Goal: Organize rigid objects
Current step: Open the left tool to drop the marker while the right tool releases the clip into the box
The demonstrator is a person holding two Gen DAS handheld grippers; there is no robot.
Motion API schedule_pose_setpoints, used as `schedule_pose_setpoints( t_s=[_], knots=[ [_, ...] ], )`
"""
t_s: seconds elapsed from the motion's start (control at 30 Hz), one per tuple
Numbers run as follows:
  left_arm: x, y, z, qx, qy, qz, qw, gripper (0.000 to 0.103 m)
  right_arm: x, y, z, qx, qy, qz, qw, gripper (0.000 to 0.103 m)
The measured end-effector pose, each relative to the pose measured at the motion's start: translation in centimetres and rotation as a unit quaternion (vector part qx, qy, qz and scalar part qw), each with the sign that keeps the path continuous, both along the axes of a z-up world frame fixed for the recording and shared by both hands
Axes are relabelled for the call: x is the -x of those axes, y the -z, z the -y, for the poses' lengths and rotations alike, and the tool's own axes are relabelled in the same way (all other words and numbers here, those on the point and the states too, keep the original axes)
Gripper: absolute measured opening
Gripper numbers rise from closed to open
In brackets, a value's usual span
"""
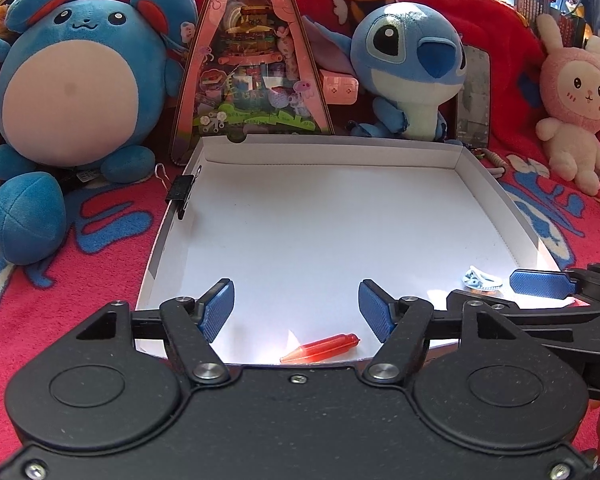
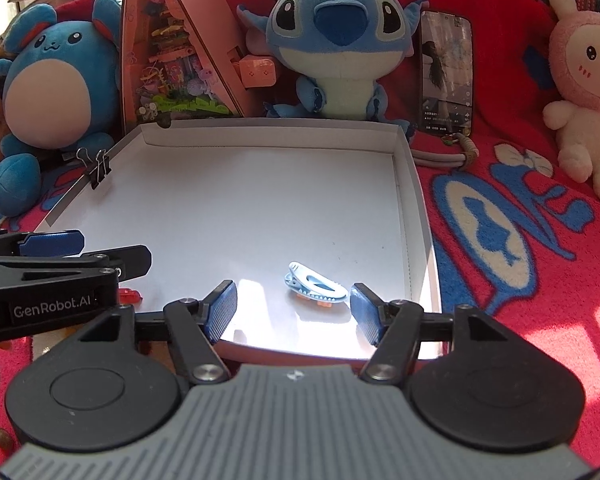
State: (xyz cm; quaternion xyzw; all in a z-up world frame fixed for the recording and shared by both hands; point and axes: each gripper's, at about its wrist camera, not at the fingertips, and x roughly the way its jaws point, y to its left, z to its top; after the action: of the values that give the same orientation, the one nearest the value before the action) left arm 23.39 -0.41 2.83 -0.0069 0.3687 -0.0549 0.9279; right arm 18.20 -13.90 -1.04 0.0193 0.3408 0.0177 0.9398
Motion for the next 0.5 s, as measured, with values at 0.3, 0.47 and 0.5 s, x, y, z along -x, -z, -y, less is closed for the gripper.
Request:
schedule_pose_setpoints(
  t_s=[0.3,0.47,0.5],
  knots=[
    [2.6,-1.5,-0.6,-0.005,0.006,0.034,0.9994,0.077,2.4,-1.1,0.0,0.002,-0.010,0.032,0.999,0.084],
    [4.5,-2.3,-0.6,-0.011,0.021,0.050,0.9985,0.078,4.2,-1.8,-0.1,0.004,-0.019,0.054,0.998,0.087],
    [4.8,-2.4,-0.6,-0.013,0.024,0.053,0.9982,0.078,4.6,-1.9,-0.1,0.006,-0.021,0.059,0.998,0.087]
  ],
)
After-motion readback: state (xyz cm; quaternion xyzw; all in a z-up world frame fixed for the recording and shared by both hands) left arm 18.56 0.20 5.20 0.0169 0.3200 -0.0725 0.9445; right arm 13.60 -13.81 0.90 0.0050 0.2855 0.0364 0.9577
